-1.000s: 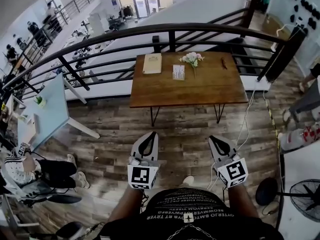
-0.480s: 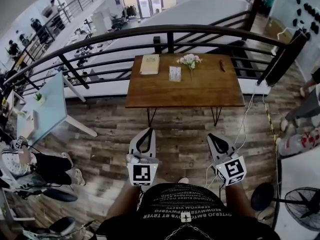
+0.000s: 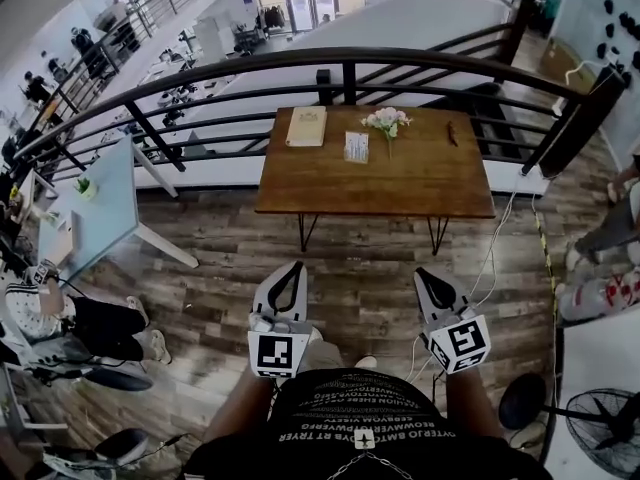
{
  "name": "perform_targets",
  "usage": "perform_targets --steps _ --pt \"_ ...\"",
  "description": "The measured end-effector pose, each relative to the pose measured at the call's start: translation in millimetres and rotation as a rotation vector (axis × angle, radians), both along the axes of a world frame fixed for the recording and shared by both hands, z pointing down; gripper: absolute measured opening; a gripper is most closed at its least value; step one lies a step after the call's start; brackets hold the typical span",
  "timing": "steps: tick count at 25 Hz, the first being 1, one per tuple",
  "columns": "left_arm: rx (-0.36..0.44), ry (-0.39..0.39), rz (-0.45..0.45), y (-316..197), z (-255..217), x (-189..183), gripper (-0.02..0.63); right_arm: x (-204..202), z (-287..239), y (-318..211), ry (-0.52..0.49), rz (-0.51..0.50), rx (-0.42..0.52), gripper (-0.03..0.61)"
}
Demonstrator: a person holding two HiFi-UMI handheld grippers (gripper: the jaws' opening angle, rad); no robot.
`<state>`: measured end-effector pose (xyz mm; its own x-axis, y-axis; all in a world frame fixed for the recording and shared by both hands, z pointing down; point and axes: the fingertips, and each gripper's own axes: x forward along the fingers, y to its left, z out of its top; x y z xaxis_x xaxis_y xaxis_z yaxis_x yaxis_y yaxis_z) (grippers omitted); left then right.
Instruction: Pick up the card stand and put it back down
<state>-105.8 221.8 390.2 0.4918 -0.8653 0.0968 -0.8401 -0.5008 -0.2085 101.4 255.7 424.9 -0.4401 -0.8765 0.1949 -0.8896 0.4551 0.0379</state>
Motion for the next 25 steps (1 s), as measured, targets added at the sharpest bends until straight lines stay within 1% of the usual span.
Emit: perform_targets --steps 3,5,8,12,18,25 --pt "-0.012 -0.017 -0.015 -4 1 -8 0.023 -9 5 -2 -0.022 -0.015 -0.002 0.015" --pt "-0.008 -0.01 -0.005 -10 -1 -7 0.023 -12 6 -7 -0.023 -0.022 0.001 0.015" --pt "-0.004 -0.004 0.017 -19 1 -1 0.023 -12 5 -18 -0.016 -0.019 0.003 0.015" --pt "-0.02 0.001 0.044 -37 9 4 0.023 -10 4 -34 -0.005 -0.007 0.0 0.015" --pt "-0.031 0.024 0.061 -75 12 -3 0.023 -18 2 -64 0.029 0.005 -0.005 0.015" --pt "-0.021 0.021 0.081 -110 6 -11 0.023 -26 -4 -98 0.049 0.018 -0.004 0.015"
